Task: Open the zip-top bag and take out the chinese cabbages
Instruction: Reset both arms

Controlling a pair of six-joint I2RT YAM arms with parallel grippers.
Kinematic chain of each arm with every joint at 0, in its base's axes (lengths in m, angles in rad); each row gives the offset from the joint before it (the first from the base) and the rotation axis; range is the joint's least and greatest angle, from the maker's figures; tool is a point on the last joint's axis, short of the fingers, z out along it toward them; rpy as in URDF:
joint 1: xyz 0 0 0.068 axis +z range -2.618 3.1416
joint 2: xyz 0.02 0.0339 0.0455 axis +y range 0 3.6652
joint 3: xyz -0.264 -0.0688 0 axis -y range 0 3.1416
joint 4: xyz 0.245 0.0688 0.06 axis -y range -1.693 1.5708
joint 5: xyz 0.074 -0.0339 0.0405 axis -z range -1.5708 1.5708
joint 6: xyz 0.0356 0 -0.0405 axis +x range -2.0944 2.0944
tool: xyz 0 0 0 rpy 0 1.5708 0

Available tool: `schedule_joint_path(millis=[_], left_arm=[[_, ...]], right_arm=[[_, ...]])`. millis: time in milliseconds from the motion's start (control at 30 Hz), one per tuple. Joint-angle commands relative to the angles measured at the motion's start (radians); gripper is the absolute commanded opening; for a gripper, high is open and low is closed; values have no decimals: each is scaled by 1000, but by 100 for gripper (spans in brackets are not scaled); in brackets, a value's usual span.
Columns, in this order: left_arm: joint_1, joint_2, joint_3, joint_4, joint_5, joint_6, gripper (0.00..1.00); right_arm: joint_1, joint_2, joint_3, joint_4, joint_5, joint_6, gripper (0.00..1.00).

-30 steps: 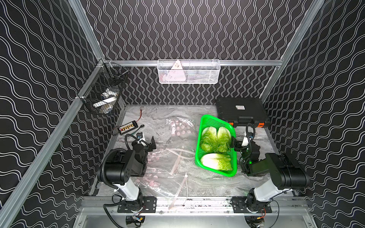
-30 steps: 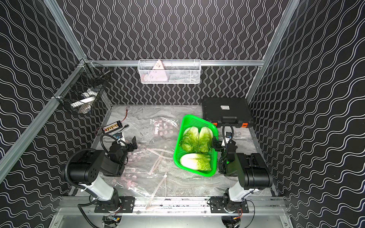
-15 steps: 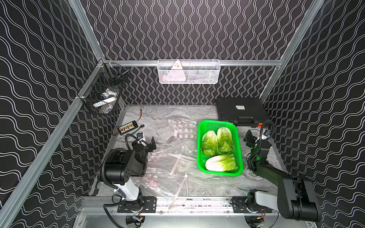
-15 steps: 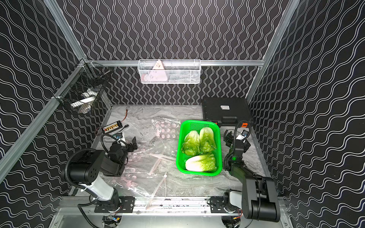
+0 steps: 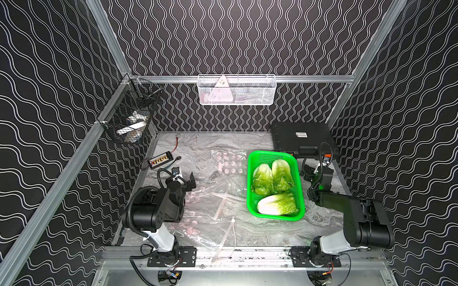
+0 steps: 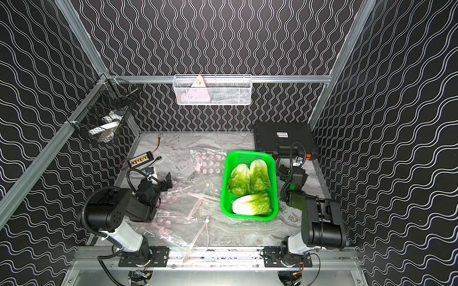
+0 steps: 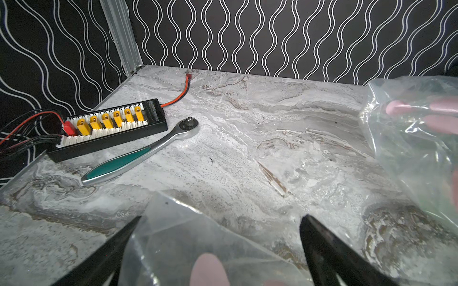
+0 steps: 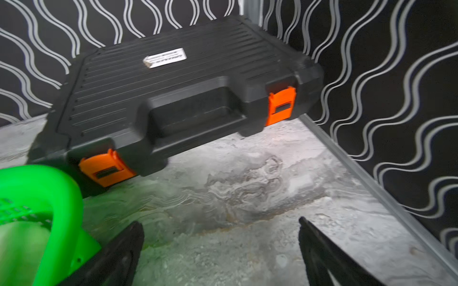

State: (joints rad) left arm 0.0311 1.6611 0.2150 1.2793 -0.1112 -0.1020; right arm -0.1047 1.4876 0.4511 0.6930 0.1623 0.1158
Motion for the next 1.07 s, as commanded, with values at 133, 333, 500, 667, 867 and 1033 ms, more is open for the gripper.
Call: schedule_joint_path(millis=[133,333,500,667,867,1033], left_arm=[[-6,2,-9,68,-23,19,99],[-7,2,-11,71,-25,19,99],[-7,4,-14,78,-30,18,99],[-8,2,-5,59,-45,15,99],[-47,-10,38,-37,-92,35,99],[-72,-12,108,-168,-112,57,99]], right_arm=[[2,129,-166,461,-185,8,100],[9,159,-68,290,-323,-62,99],[11,170,-56,289,-314,-61,100],[15,170,-51,281,-308,-66,99],[17,174,-44,269,-305,-66,100],[23,172,-50,281,-293,-66,100]])
